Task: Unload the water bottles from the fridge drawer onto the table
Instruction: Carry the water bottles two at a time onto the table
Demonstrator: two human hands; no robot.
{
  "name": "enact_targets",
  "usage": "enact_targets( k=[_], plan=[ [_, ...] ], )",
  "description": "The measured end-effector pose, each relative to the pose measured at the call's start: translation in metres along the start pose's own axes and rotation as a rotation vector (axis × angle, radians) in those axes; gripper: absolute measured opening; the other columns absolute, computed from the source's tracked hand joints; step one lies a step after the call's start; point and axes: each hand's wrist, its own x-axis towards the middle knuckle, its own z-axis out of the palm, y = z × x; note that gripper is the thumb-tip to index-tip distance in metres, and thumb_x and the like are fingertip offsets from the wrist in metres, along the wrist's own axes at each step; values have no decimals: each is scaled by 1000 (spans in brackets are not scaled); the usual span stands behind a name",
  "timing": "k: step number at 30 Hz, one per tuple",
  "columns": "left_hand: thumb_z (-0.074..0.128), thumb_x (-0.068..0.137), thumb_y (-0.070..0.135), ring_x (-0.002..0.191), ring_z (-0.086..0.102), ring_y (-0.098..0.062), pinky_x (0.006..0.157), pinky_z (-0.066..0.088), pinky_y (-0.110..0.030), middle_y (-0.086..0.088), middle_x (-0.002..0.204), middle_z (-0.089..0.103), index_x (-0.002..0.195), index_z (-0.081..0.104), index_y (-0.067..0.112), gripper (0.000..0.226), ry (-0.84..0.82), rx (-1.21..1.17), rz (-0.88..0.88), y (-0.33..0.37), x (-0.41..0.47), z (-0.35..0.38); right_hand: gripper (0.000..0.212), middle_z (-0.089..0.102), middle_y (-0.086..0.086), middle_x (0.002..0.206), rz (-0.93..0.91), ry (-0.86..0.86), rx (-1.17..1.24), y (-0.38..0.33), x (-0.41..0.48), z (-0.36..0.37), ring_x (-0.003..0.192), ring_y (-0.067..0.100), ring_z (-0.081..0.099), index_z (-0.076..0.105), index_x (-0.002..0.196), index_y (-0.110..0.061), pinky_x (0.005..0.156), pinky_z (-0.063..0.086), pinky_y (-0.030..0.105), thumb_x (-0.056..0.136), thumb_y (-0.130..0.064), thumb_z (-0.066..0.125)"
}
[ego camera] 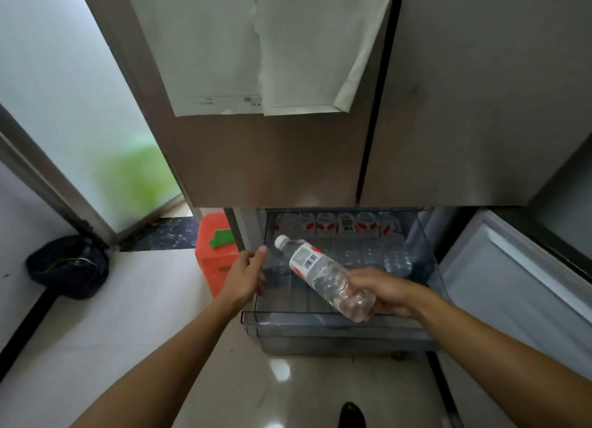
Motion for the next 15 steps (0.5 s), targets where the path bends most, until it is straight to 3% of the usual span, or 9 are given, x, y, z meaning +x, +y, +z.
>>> enact_targets(
  k=[4, 9, 11, 15],
  plan=[
    [49, 93, 51, 61, 55, -25, 50, 40, -26, -13, 74, 61, 91, 56, 10, 42, -64, -127, -61, 11, -13, -20, 54, 64, 20, 112, -66, -168, -139, -4, -11, 25, 98, 30, 59, 63, 121, -10, 86, 45, 43, 68, -21, 65],
    [49, 92, 16, 36, 35, -7, 36, 27, -18, -2, 52, 43, 65, 47, 12, 28, 4, -104, -3, 26, -34, -63, 58, 64, 14, 123, -78, -295, -85, -16, -2, 54, 107, 26, 62, 54, 133, -19, 91, 50, 38, 76, -8, 61],
    [51, 91, 14, 37, 35, -7, 35, 26, -18, -1, 52, 44, 64, 47, 11, 27, 89, -93, 27, 34, -37, -76, 50, 68, 10, 112, -92, -214, -5, -28, 17, 55, 97, 21, 66, 55, 130, -20, 81, 55, 32, 82, -10, 65],
    [53, 91, 13, 33, 38, -4, 39, 26, -19, 7, 42, 46, 60, 46, 14, 32, 229, -169, 41, 40, -46, -94, 17, 68, 9, 85, -85, 246, 10, -47, 87, 42, 66, 15, 63, 64, 106, -11, 56, 52, 27, 90, -15, 64]
  ],
)
